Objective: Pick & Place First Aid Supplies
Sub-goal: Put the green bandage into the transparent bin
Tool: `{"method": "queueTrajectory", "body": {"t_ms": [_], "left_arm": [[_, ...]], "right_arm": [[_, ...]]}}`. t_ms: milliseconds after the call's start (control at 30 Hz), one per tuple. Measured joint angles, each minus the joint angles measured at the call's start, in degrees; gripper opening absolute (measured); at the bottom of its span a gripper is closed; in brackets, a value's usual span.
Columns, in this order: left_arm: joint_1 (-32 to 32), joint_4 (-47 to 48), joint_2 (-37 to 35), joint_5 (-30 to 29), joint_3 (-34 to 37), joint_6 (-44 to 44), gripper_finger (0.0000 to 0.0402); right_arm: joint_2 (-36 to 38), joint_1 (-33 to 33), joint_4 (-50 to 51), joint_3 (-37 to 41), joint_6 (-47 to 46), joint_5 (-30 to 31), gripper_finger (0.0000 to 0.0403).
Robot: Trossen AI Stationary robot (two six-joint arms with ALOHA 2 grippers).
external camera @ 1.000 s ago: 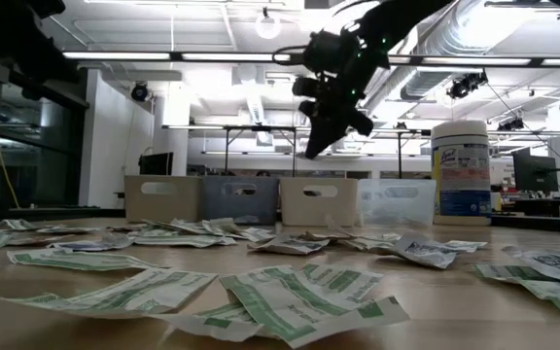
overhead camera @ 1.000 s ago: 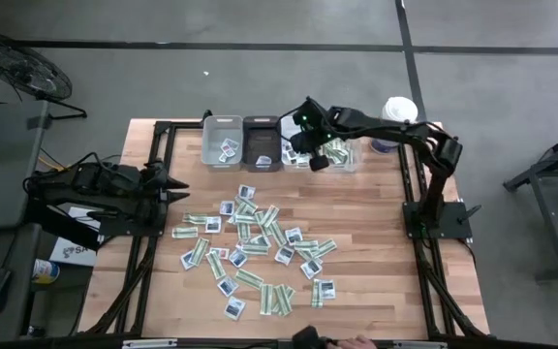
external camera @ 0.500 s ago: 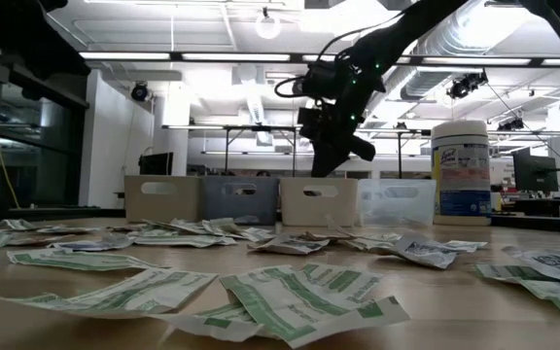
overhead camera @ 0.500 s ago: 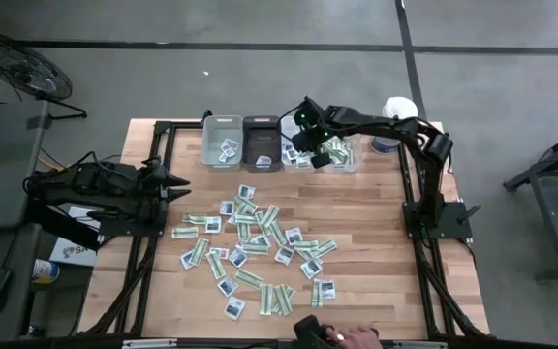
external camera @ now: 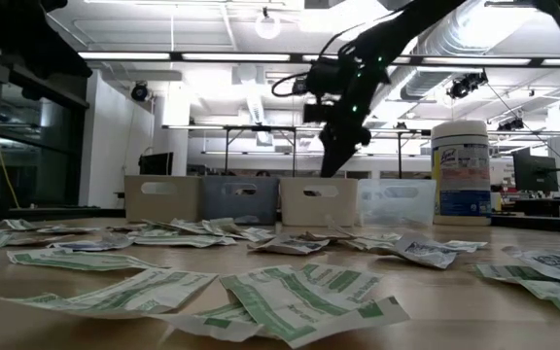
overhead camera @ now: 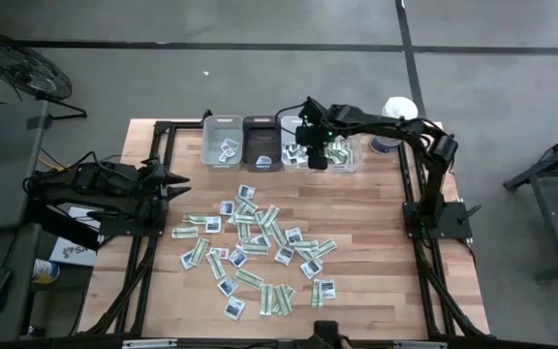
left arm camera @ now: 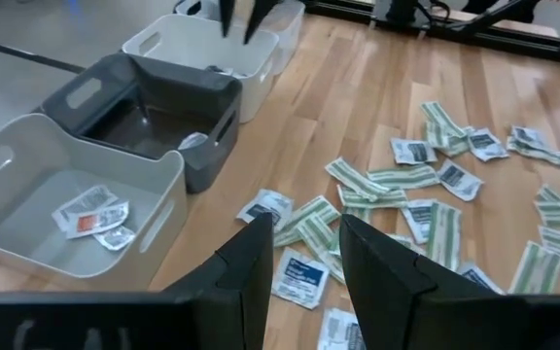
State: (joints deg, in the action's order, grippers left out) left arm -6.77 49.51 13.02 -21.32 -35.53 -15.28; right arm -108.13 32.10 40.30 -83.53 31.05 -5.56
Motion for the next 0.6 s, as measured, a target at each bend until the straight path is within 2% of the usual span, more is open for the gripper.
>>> {"method": "queueTrajectory", "body": {"t_ms": [267,433,600], "left_arm": [[0.0,0.0,0.0,-0.3,0.0,2.0,0.0119],[0.0,0.2,0.0,1.5,0.0,4.2,0.0119],[0.0,0.2,0.0,3.0,0.0,6.0,0.0119]], "right_arm": [[6.2,-1.4,7.9,0.0,-11.6,-0.8,0.0145],[10.7,-4.6,10.0,0.0,-16.8,-2.9,0.0142],[13.1,-9.3,11.5,0.0,-27.9,-3.9,0.0142]]}}
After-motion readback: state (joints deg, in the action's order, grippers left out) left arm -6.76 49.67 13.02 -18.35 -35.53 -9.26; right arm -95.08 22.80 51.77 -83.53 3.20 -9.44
